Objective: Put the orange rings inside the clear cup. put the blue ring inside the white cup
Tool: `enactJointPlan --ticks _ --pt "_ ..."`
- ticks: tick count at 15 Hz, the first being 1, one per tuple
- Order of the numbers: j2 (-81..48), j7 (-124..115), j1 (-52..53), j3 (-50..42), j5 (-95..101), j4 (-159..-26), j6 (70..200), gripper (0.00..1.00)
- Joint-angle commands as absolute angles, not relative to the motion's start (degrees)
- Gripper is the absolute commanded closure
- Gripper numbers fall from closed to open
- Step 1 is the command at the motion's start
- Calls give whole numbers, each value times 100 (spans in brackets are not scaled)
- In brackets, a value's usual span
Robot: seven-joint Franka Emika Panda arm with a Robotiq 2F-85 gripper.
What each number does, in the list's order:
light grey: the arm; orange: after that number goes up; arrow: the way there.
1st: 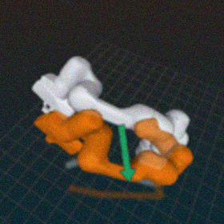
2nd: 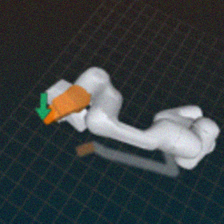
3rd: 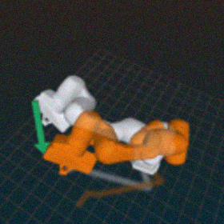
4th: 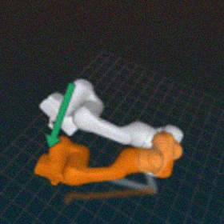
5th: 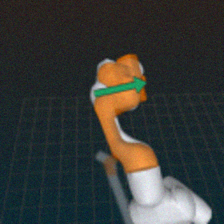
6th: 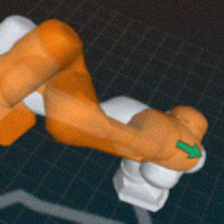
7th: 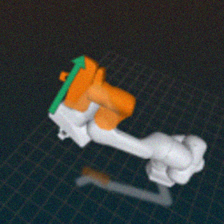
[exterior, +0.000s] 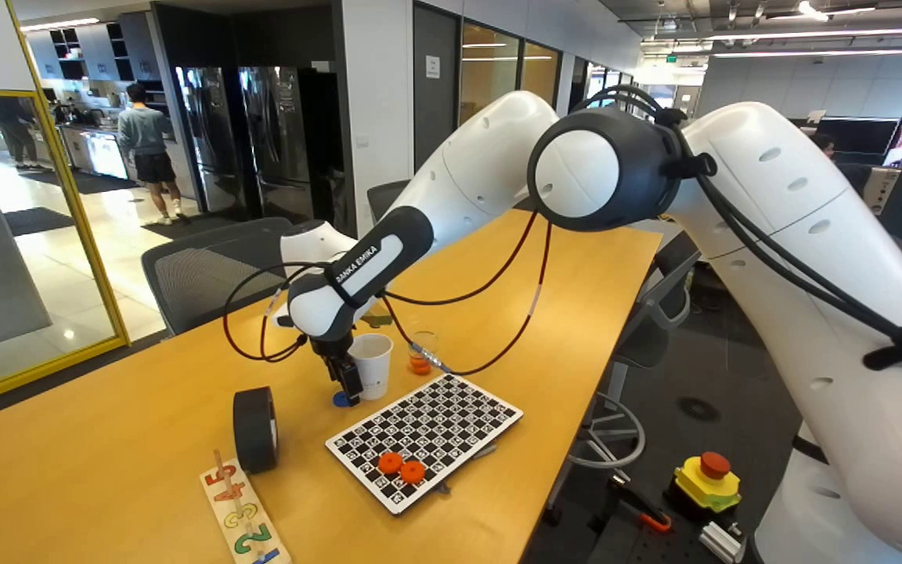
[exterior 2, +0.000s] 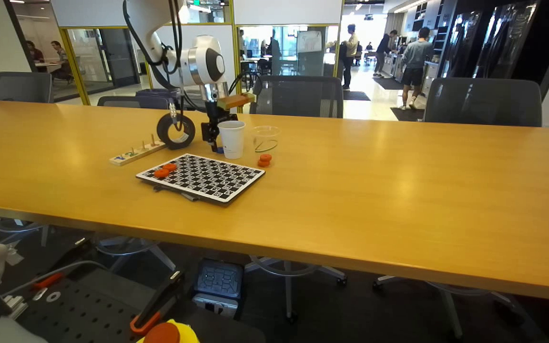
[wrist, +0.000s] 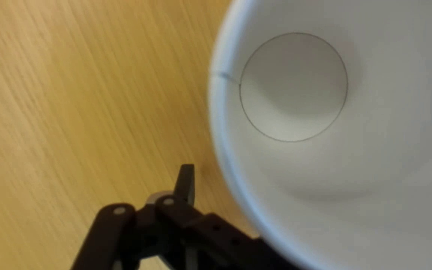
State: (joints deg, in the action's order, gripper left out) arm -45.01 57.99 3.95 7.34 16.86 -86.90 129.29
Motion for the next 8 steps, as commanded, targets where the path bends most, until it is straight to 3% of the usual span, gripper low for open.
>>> enactJointPlan --ticks 1,8 --pt "-4634 5896 307 826 1443 -8404 12825 0" --pt "-4690 5892 287 835 1261 -8341 12809 0"
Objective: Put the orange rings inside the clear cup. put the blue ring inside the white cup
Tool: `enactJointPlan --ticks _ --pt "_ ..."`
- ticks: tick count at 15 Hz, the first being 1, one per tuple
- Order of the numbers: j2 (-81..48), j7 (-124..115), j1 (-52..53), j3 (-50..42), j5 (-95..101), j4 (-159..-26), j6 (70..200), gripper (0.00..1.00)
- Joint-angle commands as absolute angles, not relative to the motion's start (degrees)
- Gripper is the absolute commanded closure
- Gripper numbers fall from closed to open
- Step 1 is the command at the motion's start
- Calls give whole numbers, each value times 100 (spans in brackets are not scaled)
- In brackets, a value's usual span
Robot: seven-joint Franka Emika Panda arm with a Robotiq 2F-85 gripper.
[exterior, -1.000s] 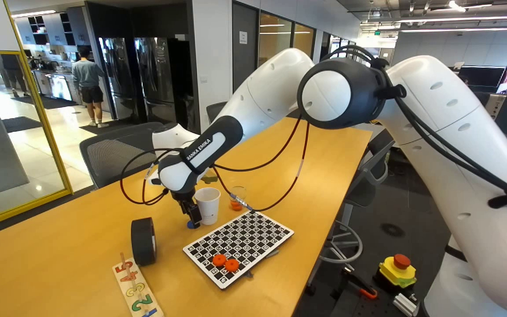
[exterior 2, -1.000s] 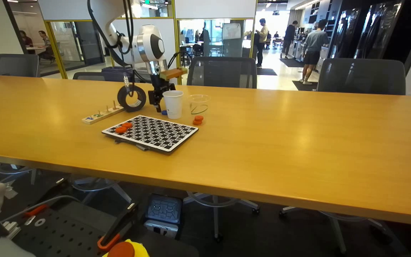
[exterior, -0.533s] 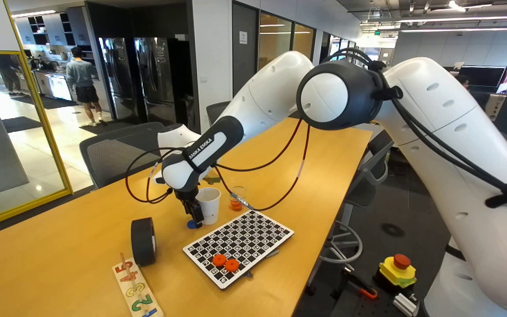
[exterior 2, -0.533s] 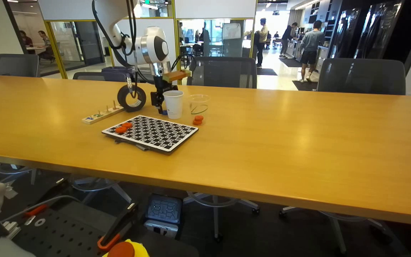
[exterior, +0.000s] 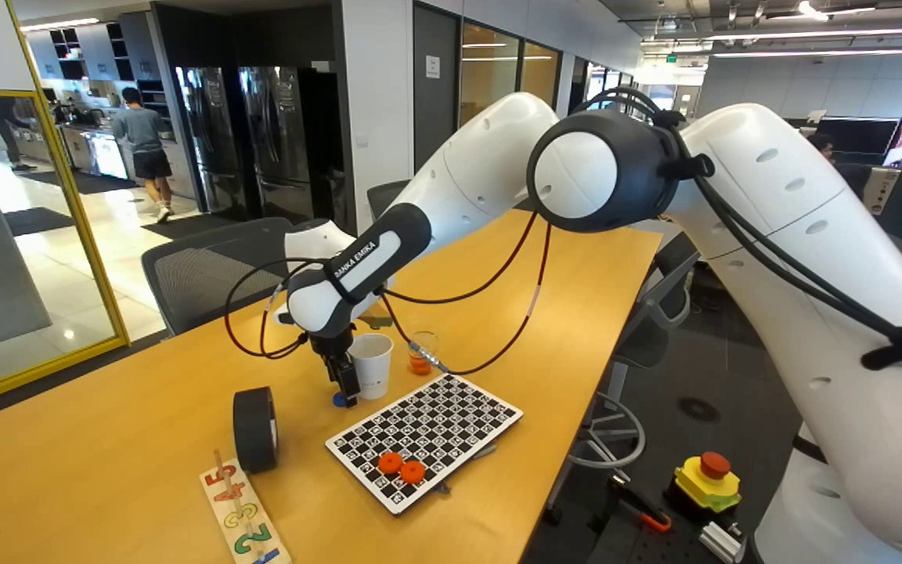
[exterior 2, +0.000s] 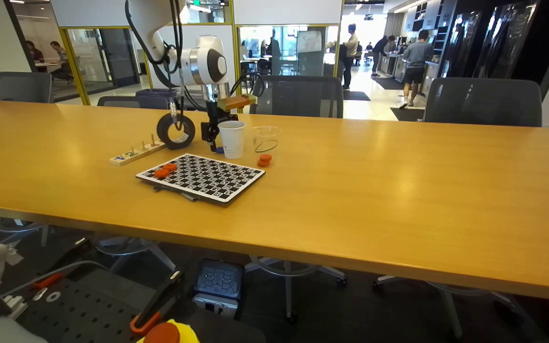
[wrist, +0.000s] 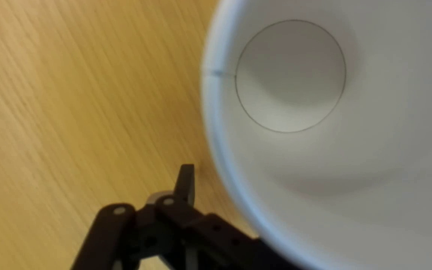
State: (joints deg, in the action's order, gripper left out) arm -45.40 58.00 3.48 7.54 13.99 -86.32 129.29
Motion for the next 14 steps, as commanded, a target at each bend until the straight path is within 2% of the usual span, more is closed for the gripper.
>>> enactJointPlan --ticks 1,8,9,10,14 --pt "-4699 5889 287 834 1256 -8334 12810 0" --pt "-4793 5876 274 830 1219 -8241 12816 0" --pt "-4791 5885 261 843 1196 -8248 12839 25" --pt "-4792 5875 263 838 1186 -8244 12839 26" --pt "-4795 5870 256 836 1155 -8187 12827 58"
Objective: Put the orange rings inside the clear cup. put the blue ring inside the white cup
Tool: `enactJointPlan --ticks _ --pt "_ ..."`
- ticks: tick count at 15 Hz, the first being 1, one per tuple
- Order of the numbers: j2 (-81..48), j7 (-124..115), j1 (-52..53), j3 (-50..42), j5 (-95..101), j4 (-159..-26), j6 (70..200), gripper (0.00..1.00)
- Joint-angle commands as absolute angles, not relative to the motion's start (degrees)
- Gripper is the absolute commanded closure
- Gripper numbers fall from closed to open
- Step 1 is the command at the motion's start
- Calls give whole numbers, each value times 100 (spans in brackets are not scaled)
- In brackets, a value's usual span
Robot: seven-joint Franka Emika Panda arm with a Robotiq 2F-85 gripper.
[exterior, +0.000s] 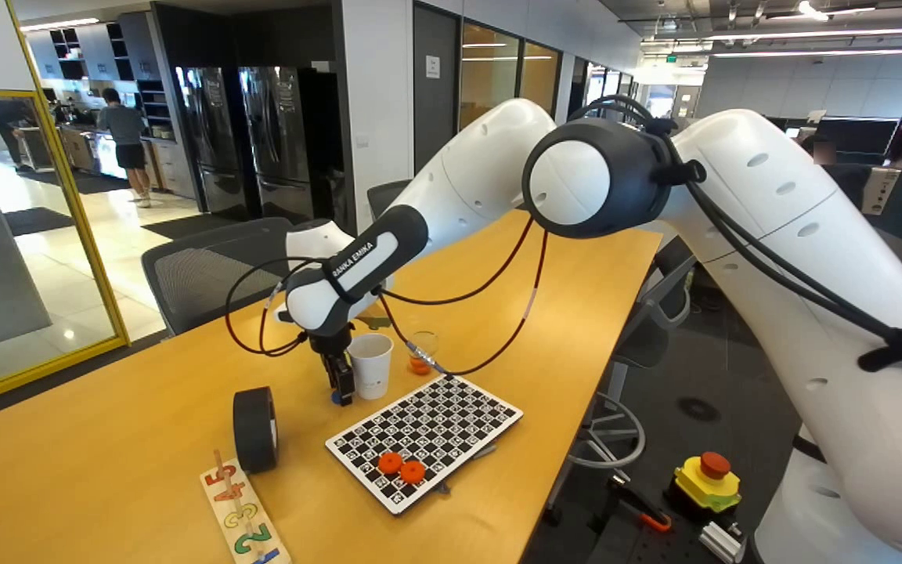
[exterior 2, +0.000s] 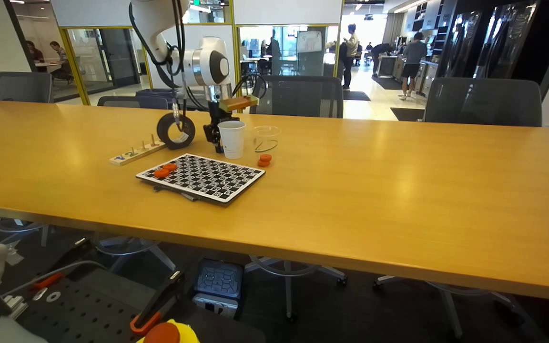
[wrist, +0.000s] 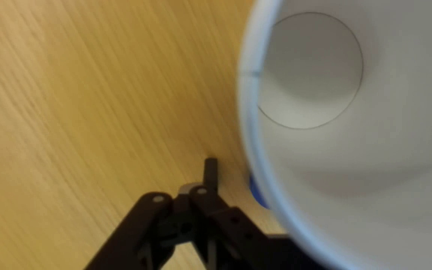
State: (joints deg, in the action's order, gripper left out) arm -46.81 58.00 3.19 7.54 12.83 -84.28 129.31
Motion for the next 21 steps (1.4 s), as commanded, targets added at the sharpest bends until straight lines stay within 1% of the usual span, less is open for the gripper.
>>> enactJointPlan --ticks 1,2,3,5,12,21 --pt "-4797 5870 254 836 1148 -8175 12822 65" --pt "-4798 5867 254 835 1143 -8166 12819 73" --pt "-4781 5862 254 838 1133 -8161 12805 80" --pt "-4704 5867 252 862 1101 -8190 12778 78" --pt "-3962 5672 324 914 1114 -8544 12894 78" --pt "-2904 4870 429 572 1457 -9257 12804 78"
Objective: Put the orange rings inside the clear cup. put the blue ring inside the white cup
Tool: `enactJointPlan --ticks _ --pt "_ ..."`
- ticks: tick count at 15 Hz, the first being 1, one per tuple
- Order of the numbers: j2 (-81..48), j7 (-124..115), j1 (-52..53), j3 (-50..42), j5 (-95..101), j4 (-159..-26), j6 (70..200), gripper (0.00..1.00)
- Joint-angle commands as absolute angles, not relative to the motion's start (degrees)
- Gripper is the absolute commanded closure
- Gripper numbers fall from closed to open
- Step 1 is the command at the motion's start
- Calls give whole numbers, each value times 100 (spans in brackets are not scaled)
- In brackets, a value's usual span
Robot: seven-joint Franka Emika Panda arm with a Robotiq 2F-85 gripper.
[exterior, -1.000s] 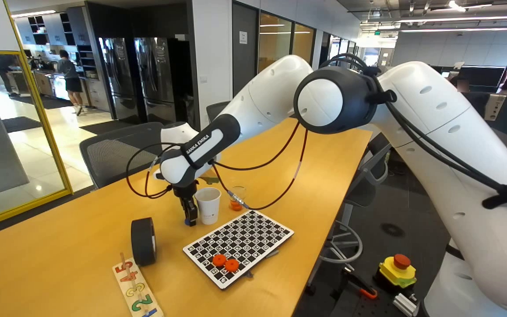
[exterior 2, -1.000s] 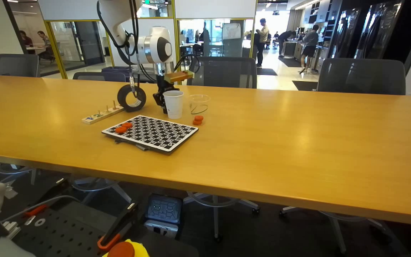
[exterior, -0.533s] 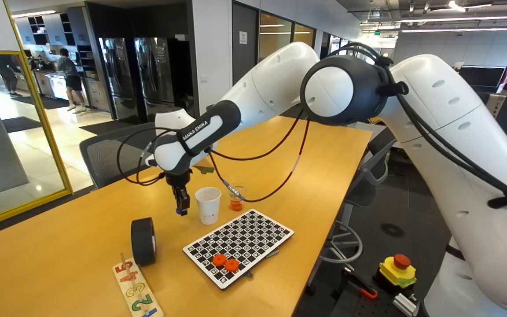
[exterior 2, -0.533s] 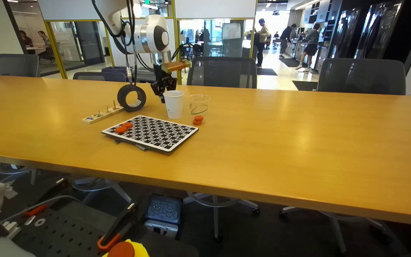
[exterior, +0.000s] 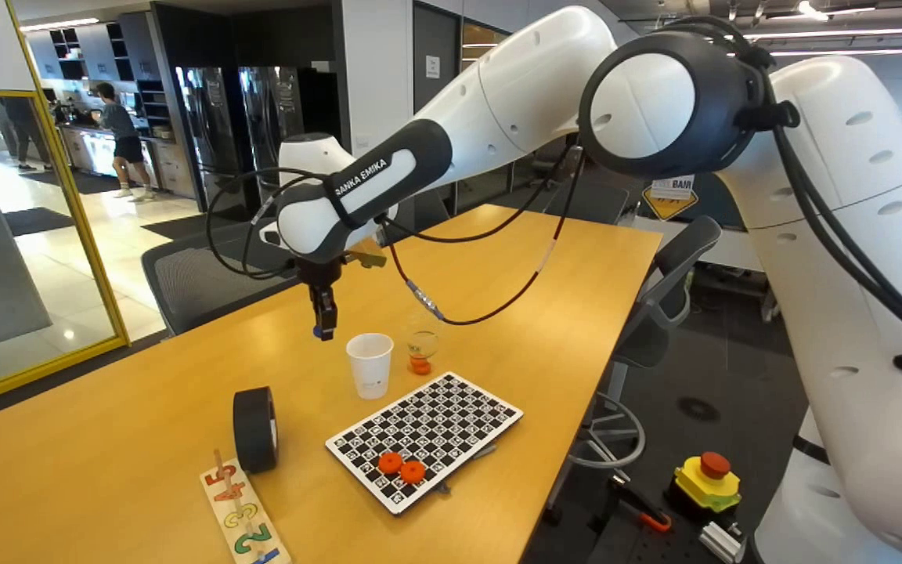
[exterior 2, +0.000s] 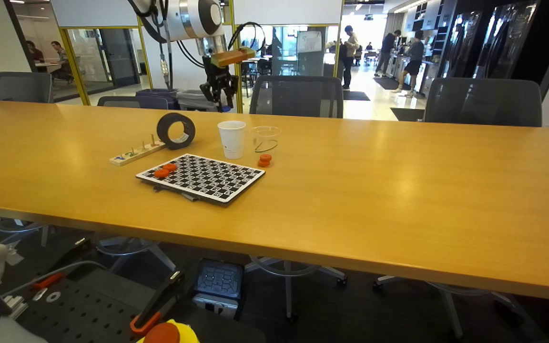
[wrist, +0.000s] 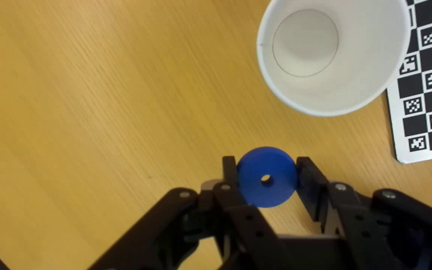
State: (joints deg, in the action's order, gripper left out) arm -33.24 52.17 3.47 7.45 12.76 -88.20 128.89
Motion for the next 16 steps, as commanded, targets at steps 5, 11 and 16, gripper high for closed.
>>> enactJointPlan --ticks 5,11,16 --pt "-2695 4619 419 468 1715 -9595 12505 78" --pt "-2724 4593 375 502 1676 -9662 12170 78" --pt "-2714 4440 379 489 1708 -9717 12196 27"
